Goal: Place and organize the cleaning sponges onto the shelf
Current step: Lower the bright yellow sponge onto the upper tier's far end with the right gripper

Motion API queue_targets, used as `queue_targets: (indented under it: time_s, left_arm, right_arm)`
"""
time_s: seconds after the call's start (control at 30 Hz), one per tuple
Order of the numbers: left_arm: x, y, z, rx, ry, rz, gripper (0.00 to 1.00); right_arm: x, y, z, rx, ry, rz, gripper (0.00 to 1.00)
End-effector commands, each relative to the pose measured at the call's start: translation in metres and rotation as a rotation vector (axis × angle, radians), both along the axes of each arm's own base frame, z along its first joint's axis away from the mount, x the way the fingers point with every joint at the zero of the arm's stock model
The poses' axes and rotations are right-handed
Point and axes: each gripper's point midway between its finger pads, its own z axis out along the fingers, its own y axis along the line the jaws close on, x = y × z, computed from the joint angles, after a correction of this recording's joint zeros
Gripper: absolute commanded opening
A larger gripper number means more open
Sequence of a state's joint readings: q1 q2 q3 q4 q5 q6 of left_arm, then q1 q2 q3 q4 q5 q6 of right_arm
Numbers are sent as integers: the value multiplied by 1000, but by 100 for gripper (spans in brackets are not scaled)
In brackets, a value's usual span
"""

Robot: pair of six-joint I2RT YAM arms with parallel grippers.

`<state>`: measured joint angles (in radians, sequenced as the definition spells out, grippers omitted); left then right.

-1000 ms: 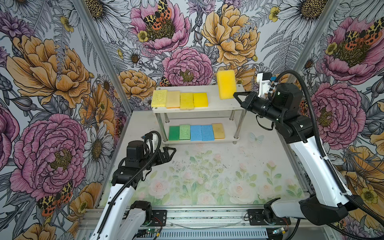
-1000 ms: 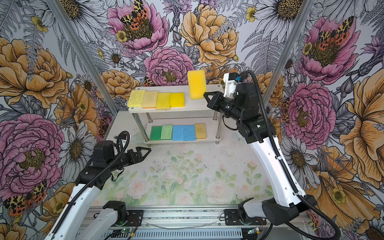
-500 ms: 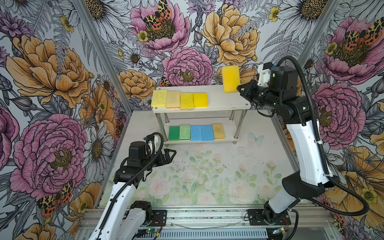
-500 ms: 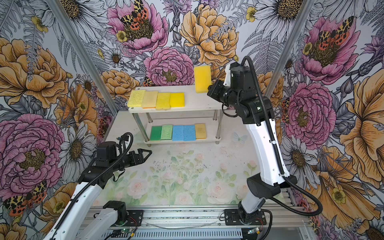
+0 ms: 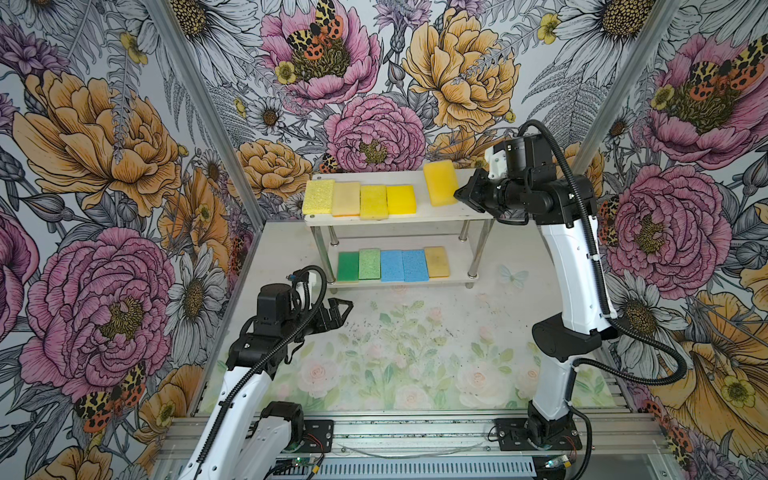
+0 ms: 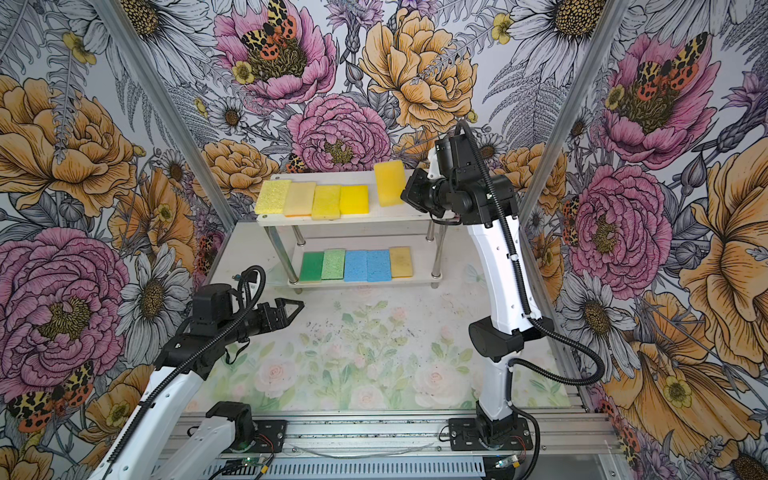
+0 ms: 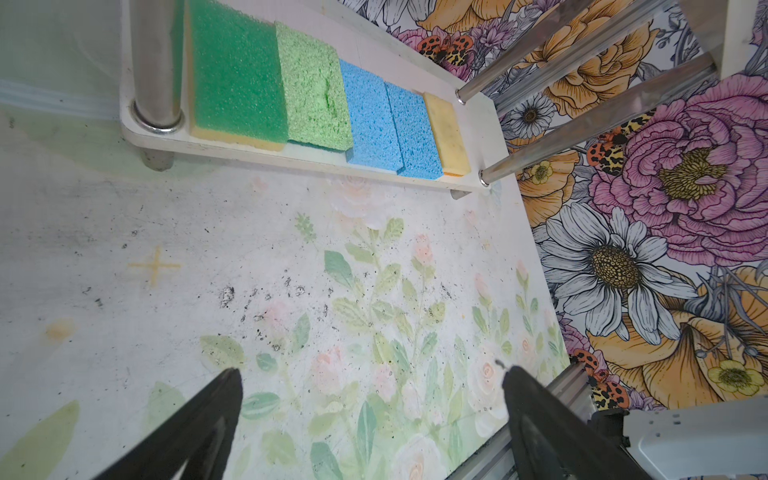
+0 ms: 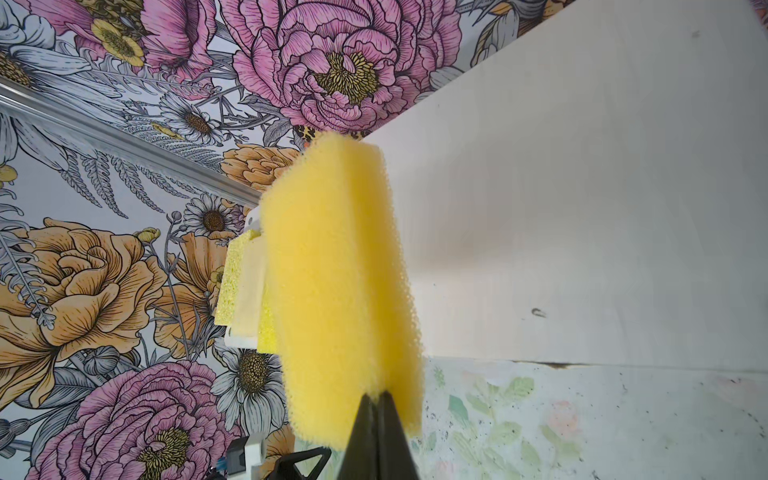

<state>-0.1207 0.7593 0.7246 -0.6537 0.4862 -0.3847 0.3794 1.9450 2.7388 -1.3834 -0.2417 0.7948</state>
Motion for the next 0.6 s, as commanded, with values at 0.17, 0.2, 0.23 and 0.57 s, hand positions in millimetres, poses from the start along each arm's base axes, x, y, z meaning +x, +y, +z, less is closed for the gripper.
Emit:
queue_targets:
  time_s: [0.17,0.2,0.23,0.57]
  left_arm:
    - [0,1,3,25,-42,-5,99]
    - [0,1,3,25,-45,-6,99]
    - [0,1,3,25,-45,-5,99]
    - [0,0,4,24,-44,-7,99]
  right_arm:
    - [9,13,-14,23,50,15,0]
    - [11,13,-17,22,55,13,0]
    - [12,14,-18,22,60,14,0]
    - [17,24,-30,15,85,30,0]
